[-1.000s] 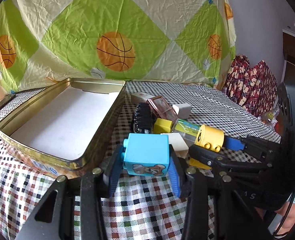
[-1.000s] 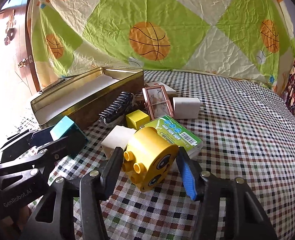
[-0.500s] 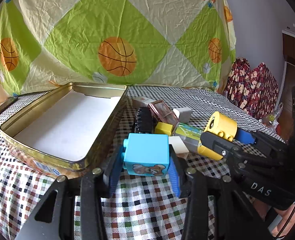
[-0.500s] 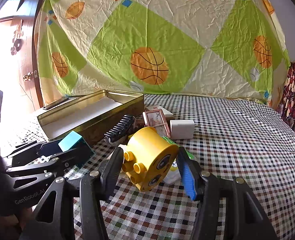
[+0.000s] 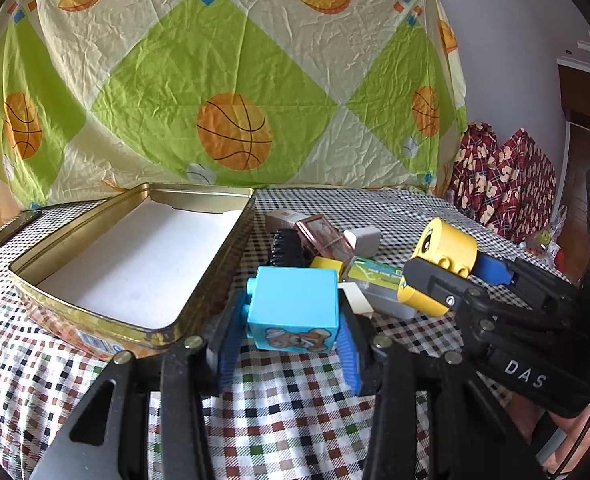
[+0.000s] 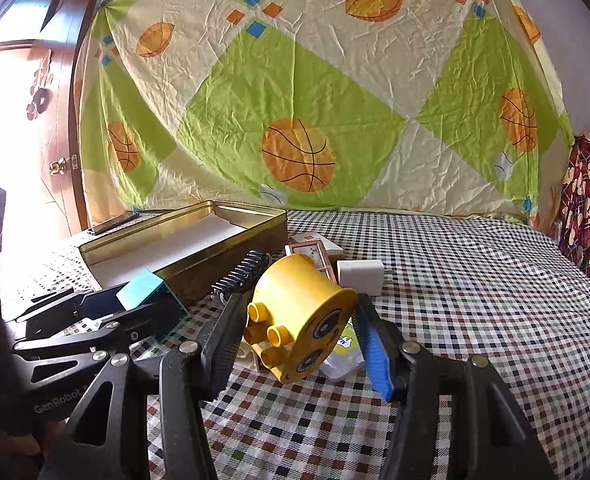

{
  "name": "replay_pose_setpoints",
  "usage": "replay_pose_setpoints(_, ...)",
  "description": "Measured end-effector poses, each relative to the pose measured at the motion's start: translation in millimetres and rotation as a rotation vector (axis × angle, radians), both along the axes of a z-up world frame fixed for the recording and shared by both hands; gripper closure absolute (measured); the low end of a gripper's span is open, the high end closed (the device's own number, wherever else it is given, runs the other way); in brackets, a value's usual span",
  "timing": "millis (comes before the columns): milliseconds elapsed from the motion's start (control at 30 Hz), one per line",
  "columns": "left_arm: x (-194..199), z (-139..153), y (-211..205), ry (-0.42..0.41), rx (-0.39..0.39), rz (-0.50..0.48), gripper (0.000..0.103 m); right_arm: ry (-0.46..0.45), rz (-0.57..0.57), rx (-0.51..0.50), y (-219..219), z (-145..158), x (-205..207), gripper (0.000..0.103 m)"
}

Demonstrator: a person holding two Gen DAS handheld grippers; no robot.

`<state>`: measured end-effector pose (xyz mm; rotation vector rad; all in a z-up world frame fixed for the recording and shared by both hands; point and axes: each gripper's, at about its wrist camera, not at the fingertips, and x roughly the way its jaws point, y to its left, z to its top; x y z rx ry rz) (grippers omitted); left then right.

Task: Organize rigid objects
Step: 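Carry blue block and yellow face block over the gold tin tray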

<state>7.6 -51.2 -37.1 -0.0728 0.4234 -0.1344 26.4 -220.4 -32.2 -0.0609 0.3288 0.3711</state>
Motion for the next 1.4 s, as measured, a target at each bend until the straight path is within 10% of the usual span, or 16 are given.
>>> replay_pose_setpoints(1400,-28.8,2.3,-9.8,-0.174,0.049,0.003,0.062,-0.114,0.004,0.007,-3.5,1.8,-18.0,0.046)
